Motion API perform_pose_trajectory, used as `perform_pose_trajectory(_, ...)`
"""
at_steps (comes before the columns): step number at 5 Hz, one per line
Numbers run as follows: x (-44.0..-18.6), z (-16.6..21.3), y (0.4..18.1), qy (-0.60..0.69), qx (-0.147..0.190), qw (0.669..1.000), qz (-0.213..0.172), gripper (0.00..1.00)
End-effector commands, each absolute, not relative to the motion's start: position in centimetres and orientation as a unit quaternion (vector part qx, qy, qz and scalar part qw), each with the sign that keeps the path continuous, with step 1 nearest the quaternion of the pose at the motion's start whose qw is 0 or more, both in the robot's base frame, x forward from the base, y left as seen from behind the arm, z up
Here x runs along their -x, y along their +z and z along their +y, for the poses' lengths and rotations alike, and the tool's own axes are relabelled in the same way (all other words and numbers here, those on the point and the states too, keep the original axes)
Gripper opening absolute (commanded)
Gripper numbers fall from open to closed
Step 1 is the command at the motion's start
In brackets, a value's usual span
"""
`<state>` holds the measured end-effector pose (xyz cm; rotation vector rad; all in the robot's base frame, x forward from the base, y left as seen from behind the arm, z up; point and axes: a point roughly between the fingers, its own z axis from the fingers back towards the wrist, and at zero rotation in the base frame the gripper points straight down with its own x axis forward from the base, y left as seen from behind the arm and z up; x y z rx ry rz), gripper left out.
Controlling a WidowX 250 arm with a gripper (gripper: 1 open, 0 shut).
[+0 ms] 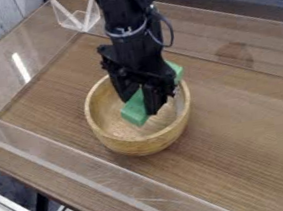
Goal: Put the green block in the brown bowl
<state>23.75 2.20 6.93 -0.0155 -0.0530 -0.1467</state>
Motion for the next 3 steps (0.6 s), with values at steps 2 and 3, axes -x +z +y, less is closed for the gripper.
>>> perform_pose_trajectory(2,-24.35,2.45,7.36,-0.071,0.005,0.997,-0.039,0.00)
perform_pose_trajectory(3,-24.40,2.37,7.48,-0.071,0.007,0.997,-0.038,0.00)
